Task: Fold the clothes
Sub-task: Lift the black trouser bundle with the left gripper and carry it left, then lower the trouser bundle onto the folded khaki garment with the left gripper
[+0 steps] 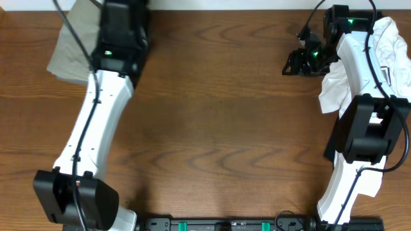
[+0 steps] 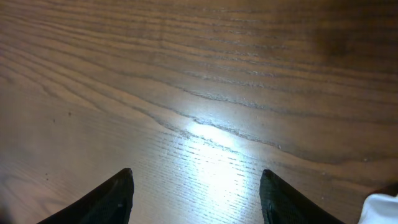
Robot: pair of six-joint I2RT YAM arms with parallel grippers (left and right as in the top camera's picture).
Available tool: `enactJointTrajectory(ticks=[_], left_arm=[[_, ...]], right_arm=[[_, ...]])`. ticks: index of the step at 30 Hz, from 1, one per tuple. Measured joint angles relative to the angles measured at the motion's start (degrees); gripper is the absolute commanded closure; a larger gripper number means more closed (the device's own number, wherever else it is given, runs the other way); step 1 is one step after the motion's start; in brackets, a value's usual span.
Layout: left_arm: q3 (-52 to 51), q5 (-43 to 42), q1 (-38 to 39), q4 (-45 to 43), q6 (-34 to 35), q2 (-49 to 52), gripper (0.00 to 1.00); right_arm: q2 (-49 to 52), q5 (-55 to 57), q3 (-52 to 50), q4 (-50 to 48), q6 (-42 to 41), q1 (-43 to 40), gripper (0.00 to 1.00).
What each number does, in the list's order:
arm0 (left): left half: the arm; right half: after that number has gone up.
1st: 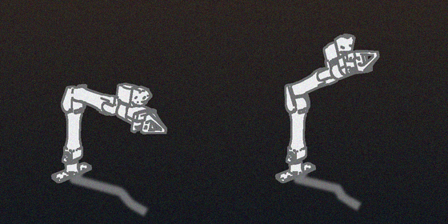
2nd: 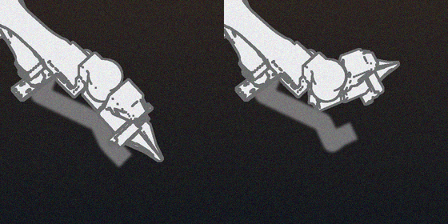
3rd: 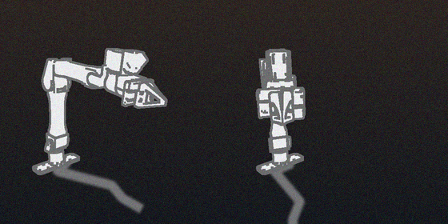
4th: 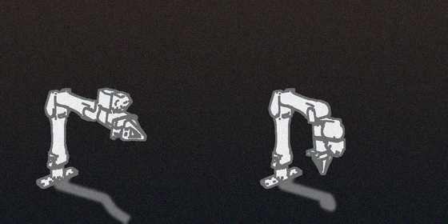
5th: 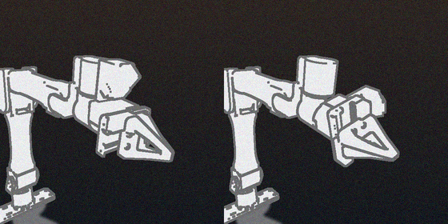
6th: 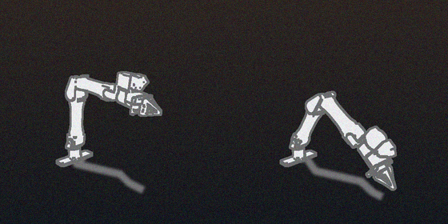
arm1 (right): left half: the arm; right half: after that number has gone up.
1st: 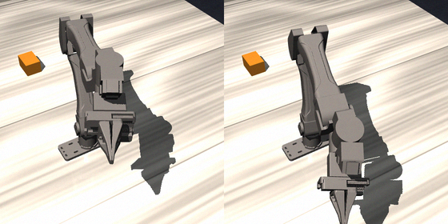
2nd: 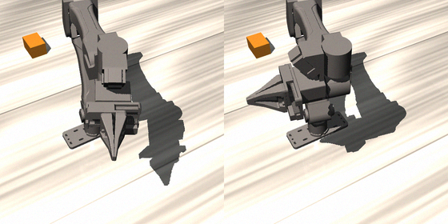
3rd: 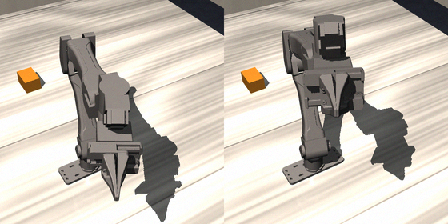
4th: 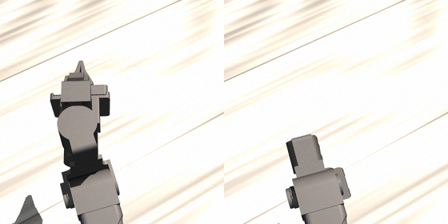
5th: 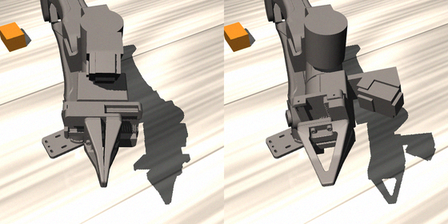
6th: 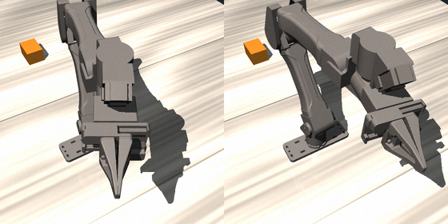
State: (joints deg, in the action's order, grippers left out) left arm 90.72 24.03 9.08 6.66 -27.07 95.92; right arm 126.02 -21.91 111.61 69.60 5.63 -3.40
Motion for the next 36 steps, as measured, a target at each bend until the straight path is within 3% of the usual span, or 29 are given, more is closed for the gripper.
enactJointTrajectory(ticks=[3, 9, 13, 21, 29, 36], left_arm=[[0.0, -1.5, -3.9, -7.8, -9.8, 0.5, 0.94], [0.0, -5.3, -10.1, -14.4, -23.7, 4.0, 0.94], [0.0, -6.8, -13.8, -20.8, -29.2, 9.2, 0.94], [0.0, -8.2, -21.1, -29.9, -32.6, 16.5, 0.94], [0.0, -10.7, -27.6, -29.2, -33.2, 20.6, 0.94], [0.0, -15.0, -26.7, -27.6, -33.2, 21.2, 0.94]], right_arm=[[0.0, 0.0, 0.0, 0.0, 0.0, 0.1, 0.37], [-0.1, 0.0, 0.0, -0.1, 0.0, 1.0, 0.37], [-0.1, 0.0, 0.1, -0.6, 0.0, 2.4, 0.36], [-0.1, 0.0, 0.1, -0.2, 0.0, 3.9, 0.36], [-0.1, 0.0, 0.1, -0.2, 0.0, 4.7, 0.36], [-0.1, 0.0, 0.1, -0.2, 0.0, 5.2, 0.36]])
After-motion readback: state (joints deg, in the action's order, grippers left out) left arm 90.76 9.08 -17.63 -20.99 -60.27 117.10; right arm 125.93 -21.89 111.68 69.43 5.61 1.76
